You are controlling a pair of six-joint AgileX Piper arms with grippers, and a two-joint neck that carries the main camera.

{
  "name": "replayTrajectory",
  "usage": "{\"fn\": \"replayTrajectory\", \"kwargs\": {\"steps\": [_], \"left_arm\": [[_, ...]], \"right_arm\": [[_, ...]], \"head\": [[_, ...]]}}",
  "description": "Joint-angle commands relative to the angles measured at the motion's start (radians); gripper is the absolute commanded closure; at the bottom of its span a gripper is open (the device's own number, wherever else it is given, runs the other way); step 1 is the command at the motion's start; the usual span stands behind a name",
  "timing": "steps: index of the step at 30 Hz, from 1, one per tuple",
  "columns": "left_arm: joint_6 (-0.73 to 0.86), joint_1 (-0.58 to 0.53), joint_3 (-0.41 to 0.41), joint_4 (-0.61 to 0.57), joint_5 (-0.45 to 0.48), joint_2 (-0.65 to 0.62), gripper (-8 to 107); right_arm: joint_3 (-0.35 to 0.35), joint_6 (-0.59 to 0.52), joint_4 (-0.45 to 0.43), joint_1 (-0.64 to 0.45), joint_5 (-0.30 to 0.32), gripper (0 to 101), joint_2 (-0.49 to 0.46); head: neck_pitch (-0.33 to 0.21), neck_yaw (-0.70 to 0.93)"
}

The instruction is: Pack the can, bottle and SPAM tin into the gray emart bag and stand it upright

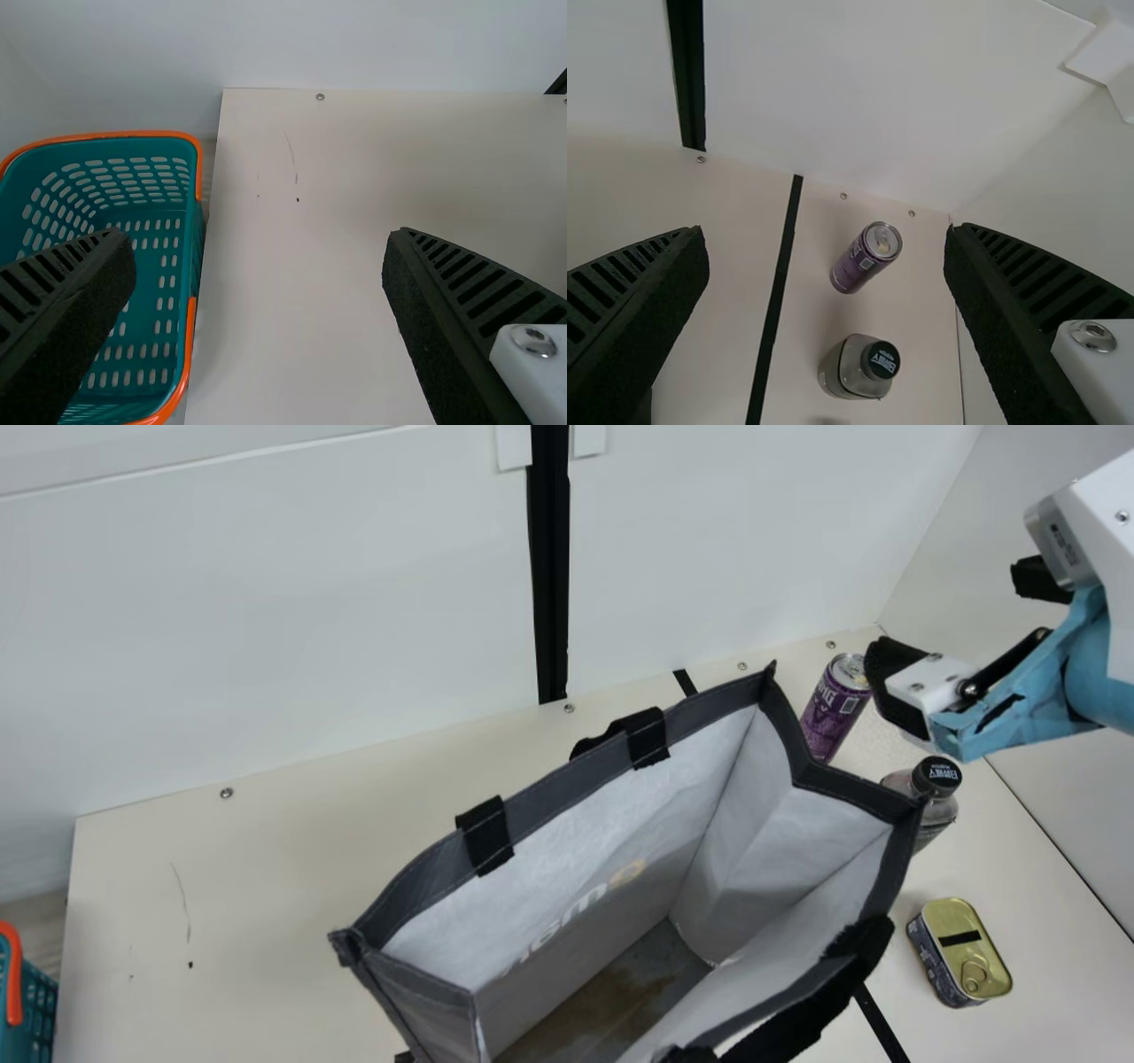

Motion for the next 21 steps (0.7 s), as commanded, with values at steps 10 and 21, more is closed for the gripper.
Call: {"fn": "replayTrajectory", "kwargs": {"steps": [10,21], "left_arm": [[0.0,0.0,0.0,0.0,0.0,0.0,9],[0.0,0.0,0.0,0.0,0.0,0.0,9]], "right_arm": [[0.079,0.01,-0.045,-0.033,0.0,6,-0.013],[0.171,0.046,-0.091,-0.035,0.0,6,-0.033]], "head": [[-0.023,-0.001],[-0.023,-0.001]]}}
